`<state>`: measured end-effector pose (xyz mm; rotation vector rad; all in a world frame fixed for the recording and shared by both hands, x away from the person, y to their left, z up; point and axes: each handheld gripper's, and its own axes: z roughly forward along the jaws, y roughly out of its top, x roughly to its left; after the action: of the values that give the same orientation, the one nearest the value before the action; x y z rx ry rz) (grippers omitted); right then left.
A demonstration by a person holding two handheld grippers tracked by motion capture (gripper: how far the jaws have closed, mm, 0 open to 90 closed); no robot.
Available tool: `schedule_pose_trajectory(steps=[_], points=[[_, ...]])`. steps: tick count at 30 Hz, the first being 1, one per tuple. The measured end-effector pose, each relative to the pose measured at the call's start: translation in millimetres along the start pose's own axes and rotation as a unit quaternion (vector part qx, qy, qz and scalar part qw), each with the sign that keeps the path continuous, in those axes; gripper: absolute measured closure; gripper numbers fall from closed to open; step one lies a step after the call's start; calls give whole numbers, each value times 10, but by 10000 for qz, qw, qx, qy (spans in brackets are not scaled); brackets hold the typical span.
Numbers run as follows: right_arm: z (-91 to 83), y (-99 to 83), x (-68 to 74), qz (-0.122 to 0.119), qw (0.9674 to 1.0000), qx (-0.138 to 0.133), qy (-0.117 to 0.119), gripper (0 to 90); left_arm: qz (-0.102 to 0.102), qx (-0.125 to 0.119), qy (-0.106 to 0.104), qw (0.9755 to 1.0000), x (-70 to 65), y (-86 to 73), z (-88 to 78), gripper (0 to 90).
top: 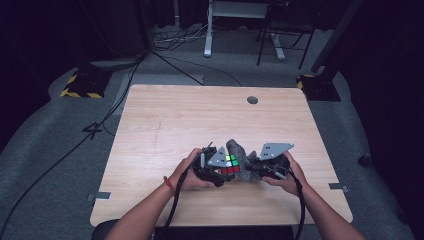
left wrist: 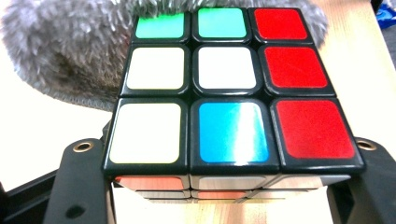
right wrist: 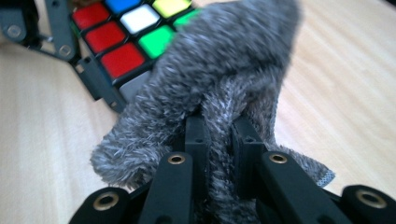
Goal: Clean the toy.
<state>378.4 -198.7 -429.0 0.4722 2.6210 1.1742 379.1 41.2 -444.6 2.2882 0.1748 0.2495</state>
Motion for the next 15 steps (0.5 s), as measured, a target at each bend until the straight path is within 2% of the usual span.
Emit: schedule_pose_trajectory(steps=[2,4,6,8,11,12,13,14,15], points=[[48,-15,36,-67,9999,82,76,803,-5,-30,-25,10000,0,-3,-19,339],[57,-24,46,-38,9999,62,123,803,-7,-36,7,10000,10,-15,-36,339],[47,-51,54,24,9996,-14,299,802,-68,-59,7,10000,30,-34,-53,339],[29,-68,80,-15,9991,-70,410,803,-65,-30,24,10000,39,-41,-53,339],[-8,-59,109,-80,9991,-154,383,803,-96,2,72,9999,44,-46,-45,339],[-55,-28,130,-125,9990,-281,308,802,-132,25,105,9999,43,-45,-38,339],[-55,-28,130,-125,9990,-281,308,802,-132,25,105,9999,43,-45,-38,339],[-105,8,150,-231,9986,-402,265,802,-85,117,173,9997,31,-38,-30,339],[-125,20,154,-240,9984,-448,255,802,-71,132,160,9998,34,-39,-19,339]])
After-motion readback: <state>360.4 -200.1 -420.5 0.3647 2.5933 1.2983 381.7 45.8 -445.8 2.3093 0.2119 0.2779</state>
